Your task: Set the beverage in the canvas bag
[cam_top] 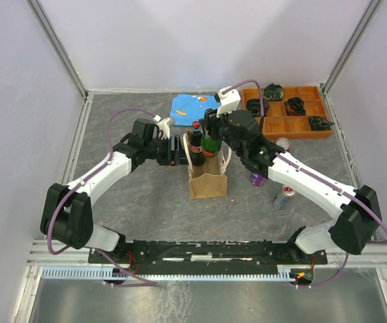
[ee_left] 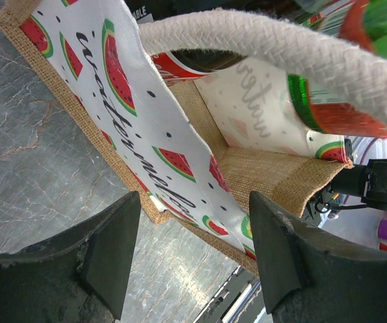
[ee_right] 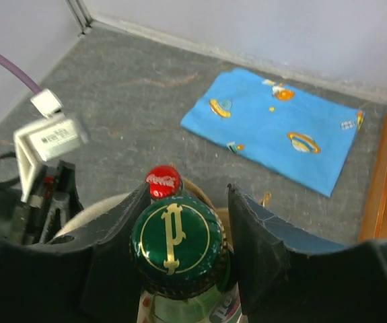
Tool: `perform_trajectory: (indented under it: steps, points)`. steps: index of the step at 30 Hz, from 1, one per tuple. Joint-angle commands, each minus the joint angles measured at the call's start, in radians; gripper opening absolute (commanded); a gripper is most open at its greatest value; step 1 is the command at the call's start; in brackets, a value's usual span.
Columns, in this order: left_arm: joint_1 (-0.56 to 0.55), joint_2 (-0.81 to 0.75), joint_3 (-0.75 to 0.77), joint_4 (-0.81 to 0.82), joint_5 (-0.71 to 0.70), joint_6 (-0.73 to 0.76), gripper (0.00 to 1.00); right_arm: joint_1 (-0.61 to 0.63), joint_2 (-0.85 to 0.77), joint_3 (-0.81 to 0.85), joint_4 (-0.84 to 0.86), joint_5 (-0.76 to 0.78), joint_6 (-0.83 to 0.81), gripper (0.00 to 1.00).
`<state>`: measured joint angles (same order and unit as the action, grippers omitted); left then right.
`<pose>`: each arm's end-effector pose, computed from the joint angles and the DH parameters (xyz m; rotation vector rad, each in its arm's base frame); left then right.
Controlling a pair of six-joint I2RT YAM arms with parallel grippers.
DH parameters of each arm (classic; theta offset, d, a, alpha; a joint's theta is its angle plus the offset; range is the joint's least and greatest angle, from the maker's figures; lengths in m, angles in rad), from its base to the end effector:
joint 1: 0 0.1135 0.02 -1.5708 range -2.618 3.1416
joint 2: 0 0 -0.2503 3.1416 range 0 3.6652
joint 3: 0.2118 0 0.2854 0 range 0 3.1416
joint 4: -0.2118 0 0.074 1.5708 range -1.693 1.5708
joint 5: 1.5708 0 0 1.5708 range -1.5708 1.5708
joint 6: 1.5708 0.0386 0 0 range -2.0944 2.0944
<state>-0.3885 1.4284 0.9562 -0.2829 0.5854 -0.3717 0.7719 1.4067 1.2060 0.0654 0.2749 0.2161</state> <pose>0.3043 -0.1476 0.2150 0.3310 2.3849 -1.0509 0.2758 0.2538 0.3486 -0.2711 1.7050 0.5008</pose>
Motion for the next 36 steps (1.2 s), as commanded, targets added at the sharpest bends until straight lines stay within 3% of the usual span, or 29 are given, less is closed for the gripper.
perform_trajectory:
  steps: [1, 36]
  points:
    - [0.0, -0.005, 0.014, 0.007, 0.03, 0.052, 0.72, 0.007, -0.047, -0.009, 0.185, 0.034, 0.029, 0.0]
    - [0.001, 0.013, 0.026, -0.019, 0.033, 0.065, 0.72, 0.006, 0.158, -0.184, 0.4, 0.153, -0.008, 0.0]
